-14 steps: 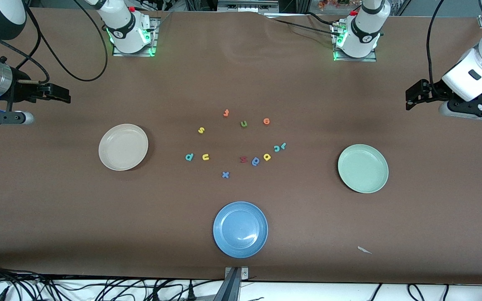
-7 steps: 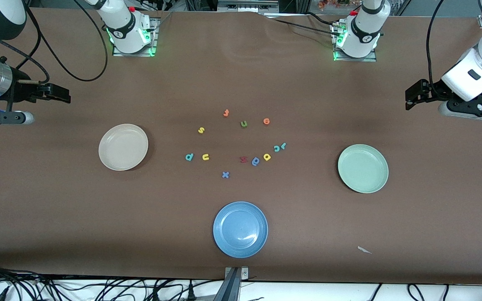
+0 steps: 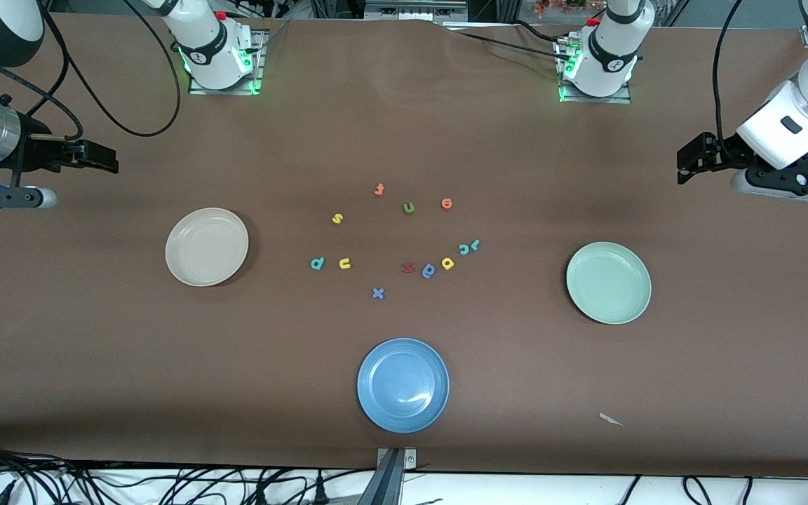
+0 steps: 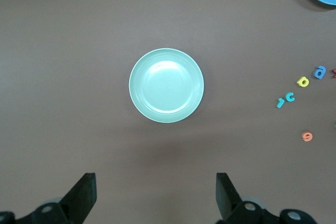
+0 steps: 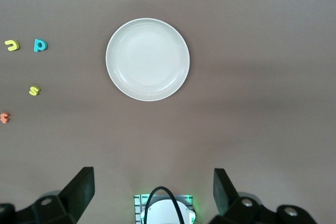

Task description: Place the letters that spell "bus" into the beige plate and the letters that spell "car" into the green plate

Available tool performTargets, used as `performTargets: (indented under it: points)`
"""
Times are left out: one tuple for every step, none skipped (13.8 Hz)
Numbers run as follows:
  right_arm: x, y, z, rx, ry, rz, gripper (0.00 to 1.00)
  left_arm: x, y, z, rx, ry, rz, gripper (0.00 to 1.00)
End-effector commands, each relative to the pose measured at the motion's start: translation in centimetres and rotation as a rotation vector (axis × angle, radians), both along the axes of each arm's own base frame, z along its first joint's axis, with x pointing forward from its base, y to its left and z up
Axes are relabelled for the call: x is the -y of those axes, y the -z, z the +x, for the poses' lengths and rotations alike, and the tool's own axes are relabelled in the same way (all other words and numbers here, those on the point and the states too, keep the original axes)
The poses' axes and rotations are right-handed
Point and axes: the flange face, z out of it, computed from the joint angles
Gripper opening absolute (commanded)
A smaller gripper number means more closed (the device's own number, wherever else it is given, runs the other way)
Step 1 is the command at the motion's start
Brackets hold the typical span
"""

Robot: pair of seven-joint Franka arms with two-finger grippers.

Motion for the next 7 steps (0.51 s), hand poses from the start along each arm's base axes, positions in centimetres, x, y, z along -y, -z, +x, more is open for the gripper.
performTargets:
  points:
    - [0.1,-0.2,0.0,0.006,0.002,-0.001,1.0,0.2,-0.7,0.2,-0.005,-0.004,-0.002,1.0]
    - [0.1,-0.2,0.0,0.006,0.002,-0.001,1.0,0.5,-0.5,0.1,-0.012,-0.002,-0.01,1.0]
    - [0.1,-0.2,0.0,0.006,0.002,-0.001,1.0,1.6,0.1,0.0,-0.032,0.018,-0.01,1.0]
    - [0.1,-0.2,0.0,0.006,0.002,-0.001,1.0,3.2,0.4,-0.4,-0.062,0.049,-0.006,1.0]
    - [0.1,-0.2,0.0,0.006,0.002,-0.001,1.0,4.2,0.7,-0.6,-0.077,0.071,-0.006,1.0]
    - [0.1,-0.2,0.0,0.006,0.002,-0.001,1.0,5.5,1.2,-0.6,-0.085,0.094,-0.007,1.0]
    - [0.0,-0.2,0.0,0.006,0.0,-0.001,1.0,7.7,1.9,-0.7,-0.097,0.132,-0.006,1.0]
